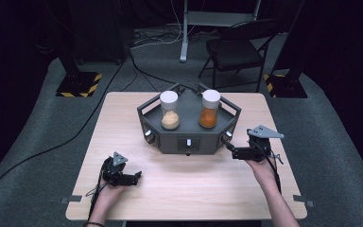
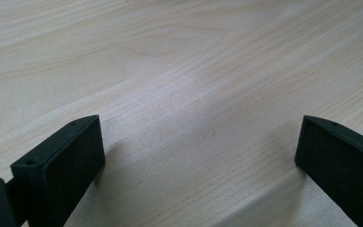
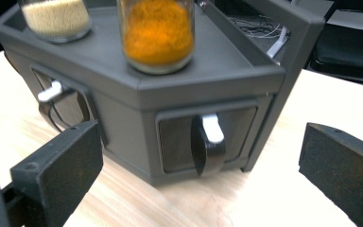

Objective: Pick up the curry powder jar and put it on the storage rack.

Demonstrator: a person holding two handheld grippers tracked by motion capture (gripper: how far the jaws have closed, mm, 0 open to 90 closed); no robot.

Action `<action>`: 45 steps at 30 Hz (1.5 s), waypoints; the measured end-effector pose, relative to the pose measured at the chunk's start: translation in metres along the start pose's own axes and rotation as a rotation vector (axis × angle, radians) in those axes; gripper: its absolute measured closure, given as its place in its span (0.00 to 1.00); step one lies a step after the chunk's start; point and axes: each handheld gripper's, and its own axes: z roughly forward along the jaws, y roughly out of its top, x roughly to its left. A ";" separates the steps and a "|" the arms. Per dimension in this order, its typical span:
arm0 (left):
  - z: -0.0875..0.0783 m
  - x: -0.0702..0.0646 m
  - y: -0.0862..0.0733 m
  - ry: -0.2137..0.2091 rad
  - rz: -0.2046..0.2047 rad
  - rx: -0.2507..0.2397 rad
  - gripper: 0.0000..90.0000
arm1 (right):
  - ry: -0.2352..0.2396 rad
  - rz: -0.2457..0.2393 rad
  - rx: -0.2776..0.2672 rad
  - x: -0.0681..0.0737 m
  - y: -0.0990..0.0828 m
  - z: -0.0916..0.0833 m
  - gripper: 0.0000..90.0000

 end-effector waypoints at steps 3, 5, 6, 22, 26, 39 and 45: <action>0.000 0.000 0.000 0.000 0.000 0.000 0.02 | 0.001 0.002 0.007 -0.001 -0.009 -0.002 0.00; 0.000 0.000 0.000 0.000 0.000 0.000 0.02 | -0.001 0.003 0.012 -0.002 -0.014 -0.002 0.00; 0.000 0.000 0.000 0.000 0.000 0.000 0.02 | -0.003 0.003 0.013 -0.002 -0.017 -0.003 0.00; 0.000 0.000 0.000 0.000 0.000 0.000 0.02 | -0.022 0.019 0.045 -0.007 -0.057 -0.006 0.00; 0.000 0.000 0.000 0.001 0.000 0.000 0.02 | -0.029 0.027 0.050 -0.007 -0.065 -0.006 0.00; 0.000 0.000 0.000 0.001 0.000 0.000 0.02 | -0.027 0.053 0.099 -0.011 -0.083 -0.002 0.00; 0.000 0.000 0.000 0.001 0.000 0.000 0.02 | -0.018 0.053 0.129 -0.012 -0.088 0.001 0.00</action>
